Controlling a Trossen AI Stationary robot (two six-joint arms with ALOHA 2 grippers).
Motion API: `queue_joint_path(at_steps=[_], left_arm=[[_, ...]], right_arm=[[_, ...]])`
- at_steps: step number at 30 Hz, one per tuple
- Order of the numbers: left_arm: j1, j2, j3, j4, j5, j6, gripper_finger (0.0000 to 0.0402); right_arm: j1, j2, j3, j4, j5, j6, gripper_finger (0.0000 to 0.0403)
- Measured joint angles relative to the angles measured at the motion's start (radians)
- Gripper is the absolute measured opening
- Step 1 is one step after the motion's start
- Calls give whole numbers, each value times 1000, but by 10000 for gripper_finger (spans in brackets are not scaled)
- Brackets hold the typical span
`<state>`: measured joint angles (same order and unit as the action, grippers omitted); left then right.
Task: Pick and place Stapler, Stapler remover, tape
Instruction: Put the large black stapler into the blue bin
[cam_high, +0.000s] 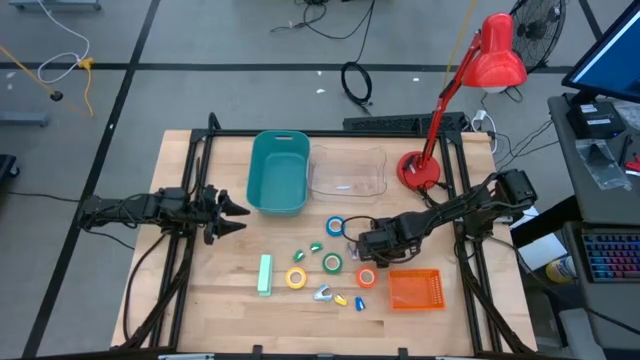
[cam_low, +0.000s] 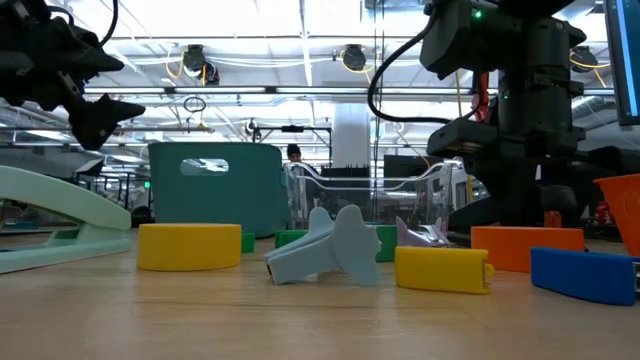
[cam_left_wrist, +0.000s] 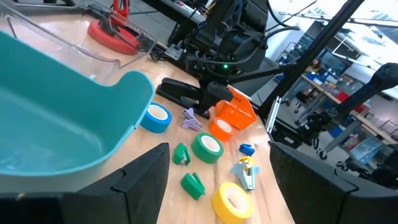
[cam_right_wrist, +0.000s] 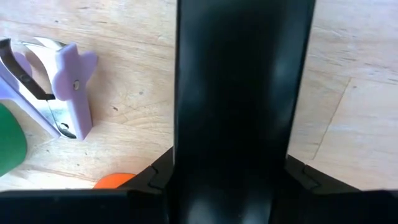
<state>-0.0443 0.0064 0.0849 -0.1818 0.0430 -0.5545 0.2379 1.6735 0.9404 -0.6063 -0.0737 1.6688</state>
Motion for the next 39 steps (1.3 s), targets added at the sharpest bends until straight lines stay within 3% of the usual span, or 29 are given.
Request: queue_joint_path(at_steps=[8,13,23,30,39], left_arm=[[0,0,0,28,0,-13,283],[0,0,0,78,0,-13,283],[0,0,0,143,-1,-39,283],[0,0,0,143,-36,-72,283],[0,0,0,169,-53,-86,282]], right_arm=[[-1,-108,-5,-32,93,3,148],[8,-166,-4,-44,98,-12,148],[93,-236,-3,159,118,-55,148],[109,-238,6,420,223,-172,148],[19,-228,206,432,373,-461,148]])
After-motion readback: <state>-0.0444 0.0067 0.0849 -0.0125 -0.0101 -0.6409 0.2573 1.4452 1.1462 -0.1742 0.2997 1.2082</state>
